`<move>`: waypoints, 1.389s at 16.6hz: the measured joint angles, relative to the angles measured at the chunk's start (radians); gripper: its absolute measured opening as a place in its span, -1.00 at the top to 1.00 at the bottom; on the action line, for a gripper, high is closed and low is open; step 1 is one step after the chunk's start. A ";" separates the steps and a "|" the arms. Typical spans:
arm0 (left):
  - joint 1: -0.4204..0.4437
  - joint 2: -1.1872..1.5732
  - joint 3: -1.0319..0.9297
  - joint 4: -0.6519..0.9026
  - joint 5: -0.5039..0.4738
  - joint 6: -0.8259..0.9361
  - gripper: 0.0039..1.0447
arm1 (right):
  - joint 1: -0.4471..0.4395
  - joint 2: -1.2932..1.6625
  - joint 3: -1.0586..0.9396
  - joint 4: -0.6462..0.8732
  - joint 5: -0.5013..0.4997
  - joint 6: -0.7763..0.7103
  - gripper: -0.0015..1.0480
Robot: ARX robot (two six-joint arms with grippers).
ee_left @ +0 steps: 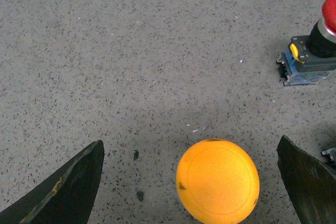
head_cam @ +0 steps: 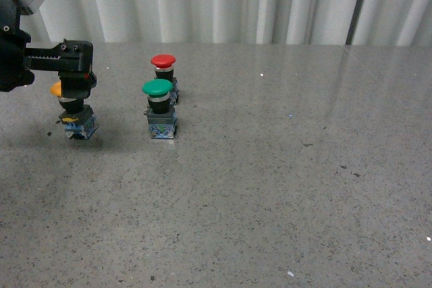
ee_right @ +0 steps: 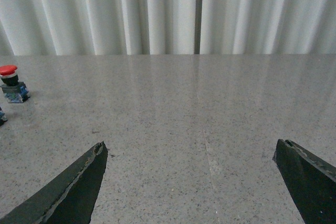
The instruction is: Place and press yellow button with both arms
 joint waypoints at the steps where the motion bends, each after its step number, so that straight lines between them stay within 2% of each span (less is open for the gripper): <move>1: 0.003 0.005 0.000 0.000 0.003 0.000 -0.88 | 0.000 0.000 0.000 0.000 0.000 0.000 -0.87; 2: 0.005 0.014 0.000 0.002 0.005 0.000 -0.79 | 0.000 0.000 0.000 0.000 0.000 0.000 -0.87; 3: 0.005 0.027 0.000 0.003 0.011 0.000 -0.41 | 0.000 0.000 0.000 0.000 0.000 0.000 -0.87; 4: 0.005 0.029 0.000 0.005 0.018 -0.001 0.14 | 0.000 0.000 0.000 0.000 0.000 0.000 -0.87; 5: -0.006 0.015 0.002 -0.024 -0.002 0.001 0.31 | 0.000 0.000 0.000 0.000 0.000 0.000 -0.87; 9: -0.113 -0.124 0.082 -0.093 -0.046 0.007 0.32 | 0.000 0.000 0.000 0.000 0.000 0.000 -0.87; 11: -0.245 -0.182 0.220 -0.122 -0.081 0.002 0.32 | 0.000 0.000 0.000 0.000 0.000 0.000 -0.87; 14: -0.404 -0.025 0.380 -0.172 -0.148 -0.093 0.33 | 0.000 0.000 0.000 0.000 0.000 0.000 -0.87; 16: -0.471 0.107 0.443 -0.183 -0.170 -0.208 0.33 | 0.000 0.000 0.000 0.000 0.000 0.000 -0.87; 18: -0.523 0.185 0.479 -0.167 -0.193 -0.306 0.33 | 0.000 0.000 0.000 0.000 0.000 0.000 -0.87; 23: -0.573 0.324 0.552 -0.188 -0.239 -0.420 0.33 | 0.000 0.000 0.000 0.000 0.000 0.000 -0.87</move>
